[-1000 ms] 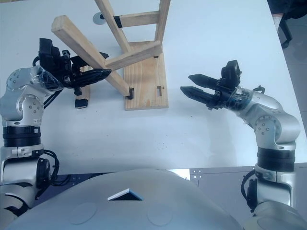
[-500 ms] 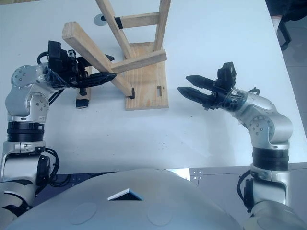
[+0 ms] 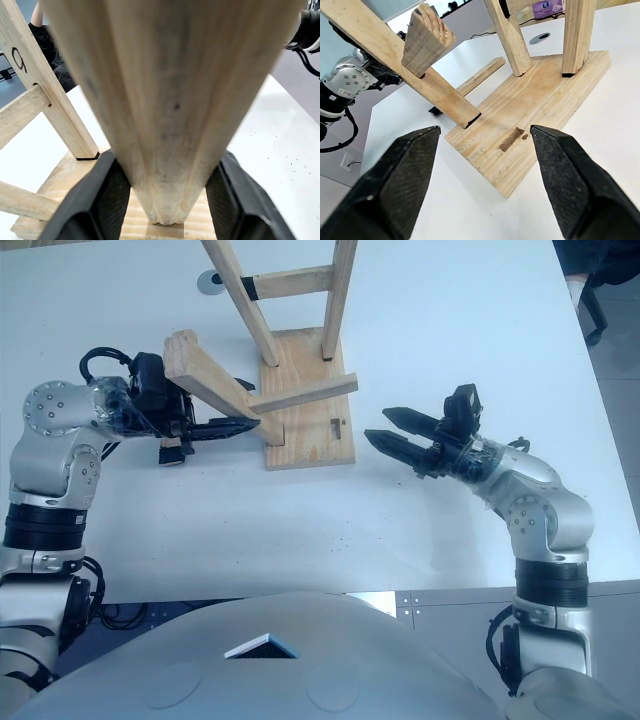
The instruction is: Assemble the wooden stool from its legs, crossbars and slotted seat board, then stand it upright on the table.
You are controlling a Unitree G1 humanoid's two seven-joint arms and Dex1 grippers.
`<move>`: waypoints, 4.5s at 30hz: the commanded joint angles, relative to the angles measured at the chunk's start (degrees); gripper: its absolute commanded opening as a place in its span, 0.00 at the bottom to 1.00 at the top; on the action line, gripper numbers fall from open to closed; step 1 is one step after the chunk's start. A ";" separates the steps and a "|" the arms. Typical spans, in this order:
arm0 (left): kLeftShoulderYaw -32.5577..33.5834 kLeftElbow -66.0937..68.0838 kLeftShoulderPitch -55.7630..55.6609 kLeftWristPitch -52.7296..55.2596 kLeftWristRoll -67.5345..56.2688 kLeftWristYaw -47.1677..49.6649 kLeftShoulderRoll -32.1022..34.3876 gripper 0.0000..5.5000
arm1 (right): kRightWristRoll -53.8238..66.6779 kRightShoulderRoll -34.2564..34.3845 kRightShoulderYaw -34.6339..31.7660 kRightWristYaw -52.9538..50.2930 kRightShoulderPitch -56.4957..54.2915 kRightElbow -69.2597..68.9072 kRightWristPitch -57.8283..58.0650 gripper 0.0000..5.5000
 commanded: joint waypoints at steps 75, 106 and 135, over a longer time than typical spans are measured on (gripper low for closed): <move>16.63 -3.37 9.12 38.34 9.09 57.05 -15.85 0.60 | -3.48 8.12 -1.04 -6.15 7.72 0.35 -7.16 0.60; 24.89 15.92 -33.86 32.81 -27.06 8.40 -10.57 0.36 | 25.25 10.82 -12.54 -9.25 -38.16 7.29 4.91 0.60; 10.66 15.31 -36.01 28.67 -15.26 -5.27 -11.00 0.36 | 12.67 16.12 0.43 -1.76 -54.39 18.19 9.63 0.60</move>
